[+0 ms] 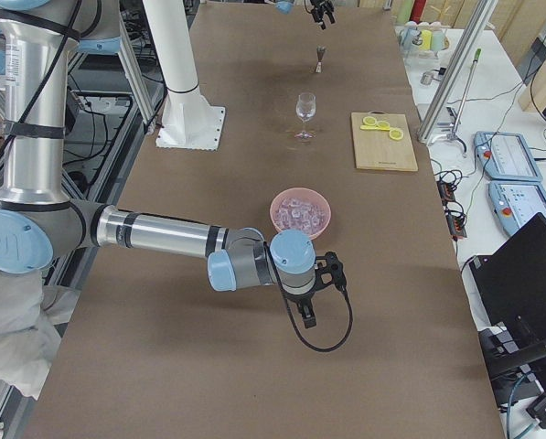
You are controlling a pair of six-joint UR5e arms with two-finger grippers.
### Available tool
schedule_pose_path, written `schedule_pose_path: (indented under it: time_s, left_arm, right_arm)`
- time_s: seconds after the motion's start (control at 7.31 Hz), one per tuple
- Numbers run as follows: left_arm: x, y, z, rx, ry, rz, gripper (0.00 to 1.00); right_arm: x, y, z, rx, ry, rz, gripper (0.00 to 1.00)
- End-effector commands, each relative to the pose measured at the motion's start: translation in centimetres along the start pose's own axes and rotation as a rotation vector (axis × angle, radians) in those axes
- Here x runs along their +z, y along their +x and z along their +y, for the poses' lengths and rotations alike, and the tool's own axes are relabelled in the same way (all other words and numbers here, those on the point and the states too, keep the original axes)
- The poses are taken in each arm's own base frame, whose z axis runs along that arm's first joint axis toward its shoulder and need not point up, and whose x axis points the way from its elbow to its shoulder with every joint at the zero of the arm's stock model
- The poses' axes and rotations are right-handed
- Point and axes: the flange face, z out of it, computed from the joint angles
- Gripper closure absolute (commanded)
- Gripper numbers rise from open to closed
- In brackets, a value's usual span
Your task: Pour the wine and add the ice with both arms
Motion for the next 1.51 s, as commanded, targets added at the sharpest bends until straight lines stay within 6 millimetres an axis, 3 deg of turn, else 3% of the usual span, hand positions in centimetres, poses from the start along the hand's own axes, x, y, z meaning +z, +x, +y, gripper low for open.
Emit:
schedule_pose_path:
  time_s: [0.0,0.27,0.41,0.55,0.68,0.96,1.37]
  left_arm:
    - [-0.6,-0.2,2.2,0.058,0.079,0.042,0.02]
    - [3.2,2.8,4.3,0.08,0.093,0.036,0.02]
    - [4.9,4.0,6.4,0.074,0.092,0.04,0.02]
    - [4.9,4.1,7.5,0.049,0.111,0.069,0.02]
    - [5.6,5.9,8.2,0.0,0.115,0.118,0.02]
    - [6.3,6.0,7.6,-0.007,0.141,0.095,0.02]
    - [9.1,8.9,9.1,-0.002,0.189,0.024,0.03]
  right_arm:
    - [0.0,-0.2,-0.2,0.004,0.002,-0.002,0.0]
    - [-0.1,-0.4,-0.2,0.001,0.006,-0.003,0.0]
    - [-0.3,-0.5,-0.3,-0.004,0.01,-0.003,0.0]
    - [-0.5,-0.7,-0.5,-0.011,0.018,0.0,0.0]
    - [-0.6,-0.8,-0.6,-0.016,0.024,0.0,0.0]
    - [-0.6,-0.9,-0.1,-0.03,0.042,0.004,0.0]
    - [-0.5,-0.8,0.6,-0.045,0.054,0.007,0.0]
